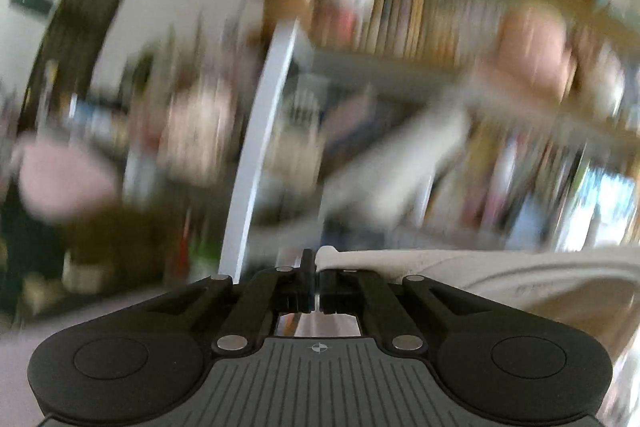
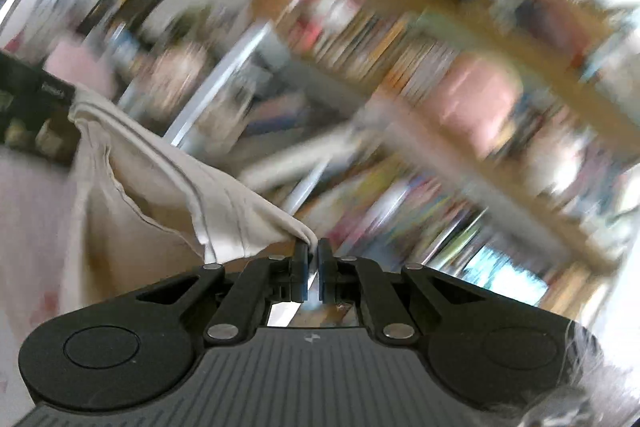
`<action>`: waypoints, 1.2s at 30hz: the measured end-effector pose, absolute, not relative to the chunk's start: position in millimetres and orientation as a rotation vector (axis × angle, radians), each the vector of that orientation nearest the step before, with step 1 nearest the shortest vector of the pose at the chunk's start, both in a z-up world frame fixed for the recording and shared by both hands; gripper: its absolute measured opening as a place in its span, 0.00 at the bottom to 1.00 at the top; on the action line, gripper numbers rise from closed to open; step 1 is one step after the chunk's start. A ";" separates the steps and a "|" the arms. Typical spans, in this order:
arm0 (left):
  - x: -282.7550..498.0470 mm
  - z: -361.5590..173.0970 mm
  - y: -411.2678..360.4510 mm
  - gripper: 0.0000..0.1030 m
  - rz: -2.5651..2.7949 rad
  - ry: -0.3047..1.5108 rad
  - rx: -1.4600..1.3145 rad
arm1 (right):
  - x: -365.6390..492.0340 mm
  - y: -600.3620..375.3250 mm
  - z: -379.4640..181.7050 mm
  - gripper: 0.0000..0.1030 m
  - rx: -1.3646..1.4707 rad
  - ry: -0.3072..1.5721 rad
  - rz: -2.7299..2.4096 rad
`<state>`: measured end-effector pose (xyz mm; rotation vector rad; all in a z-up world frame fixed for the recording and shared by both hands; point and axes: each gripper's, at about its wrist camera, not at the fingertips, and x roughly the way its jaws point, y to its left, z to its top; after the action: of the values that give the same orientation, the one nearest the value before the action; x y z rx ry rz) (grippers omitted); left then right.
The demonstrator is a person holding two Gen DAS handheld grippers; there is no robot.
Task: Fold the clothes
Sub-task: 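Grasp the hanging shirt with the left gripper while the right gripper holds it up, then lower the held shirt flat onto the mat and open both grippers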
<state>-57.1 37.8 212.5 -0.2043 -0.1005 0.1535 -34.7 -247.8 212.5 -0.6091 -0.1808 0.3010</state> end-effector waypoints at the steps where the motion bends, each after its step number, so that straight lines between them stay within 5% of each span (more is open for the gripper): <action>1: -66.7 235.9 36.8 0.00 0.139 -0.183 -0.192 | -47.1 -252.0 230.5 0.04 -0.567 -0.265 0.281; 7: -117.0 323.7 24.3 0.01 0.028 -0.583 -0.107 | -110.5 -270.9 308.7 0.04 -0.403 -0.677 0.174; 11: -109.0 334.0 36.3 0.01 -0.025 -0.600 -0.123 | -118.0 -278.4 323.2 0.04 -0.325 -0.708 0.206; 17: 1.8 270.6 64.2 0.01 -0.001 -0.153 -0.085 | -31.5 -253.6 274.3 0.04 -0.325 -0.285 0.289; 22: 123.1 115.1 92.5 0.01 0.033 0.411 -0.105 | 80.0 -212.1 141.6 0.04 -0.361 0.238 0.360; 25: 169.9 44.9 95.6 0.01 0.063 0.585 -0.032 | 126.5 -185.4 68.1 0.04 -0.461 0.410 0.376; 36: 276.0 8.5 91.1 0.02 0.033 0.661 0.025 | 251.6 -149.0 25.2 0.04 -0.552 0.501 0.254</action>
<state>276.0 91.1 8.5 0.0250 0.6613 0.0331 251.6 -149.0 25.2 -0.5522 0.5007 0.2543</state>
